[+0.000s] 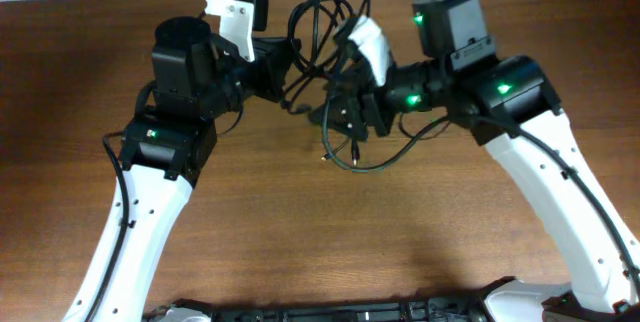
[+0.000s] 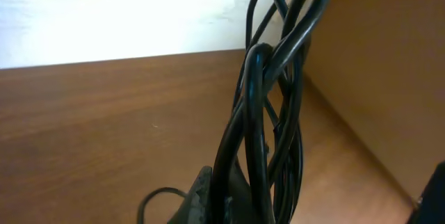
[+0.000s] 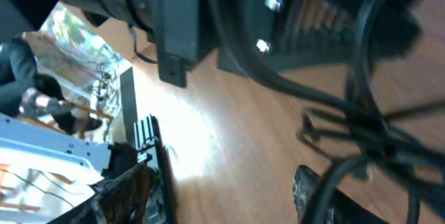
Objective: Untangle cables
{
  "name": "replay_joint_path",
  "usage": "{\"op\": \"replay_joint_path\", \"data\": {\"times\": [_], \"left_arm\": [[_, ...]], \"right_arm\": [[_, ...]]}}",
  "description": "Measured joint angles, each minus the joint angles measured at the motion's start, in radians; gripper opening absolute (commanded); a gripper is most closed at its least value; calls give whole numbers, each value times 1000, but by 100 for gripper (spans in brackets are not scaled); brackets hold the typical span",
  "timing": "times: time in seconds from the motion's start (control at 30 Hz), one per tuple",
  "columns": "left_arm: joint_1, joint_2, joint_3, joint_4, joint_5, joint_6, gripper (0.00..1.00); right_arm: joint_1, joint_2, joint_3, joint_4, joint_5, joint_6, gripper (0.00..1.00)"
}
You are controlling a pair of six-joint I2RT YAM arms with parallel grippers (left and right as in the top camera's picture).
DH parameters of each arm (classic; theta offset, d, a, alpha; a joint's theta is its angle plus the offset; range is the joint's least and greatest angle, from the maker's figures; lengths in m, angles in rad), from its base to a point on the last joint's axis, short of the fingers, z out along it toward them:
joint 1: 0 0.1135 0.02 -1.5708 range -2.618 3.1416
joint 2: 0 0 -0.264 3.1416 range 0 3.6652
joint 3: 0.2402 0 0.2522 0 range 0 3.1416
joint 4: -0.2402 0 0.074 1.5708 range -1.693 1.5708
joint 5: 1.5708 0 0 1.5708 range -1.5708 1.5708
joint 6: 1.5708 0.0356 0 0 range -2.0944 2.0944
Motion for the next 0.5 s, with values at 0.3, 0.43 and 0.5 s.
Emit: {"op": "replay_joint_path", "data": {"times": [0.3, 0.43, 0.5], "left_arm": [[0, 0, 0, 32, 175, -13, 0], [0, 0, 0, 35, 180, -14, 0], [1, 0, 0, 29, 155, -14, 0]], "right_arm": [[2, 0, 0, 18, 124, -48, 64], [2, 0, 0, 27, 144, -48, 64], [2, 0, 0, 34, 150, -39, 64]]}}
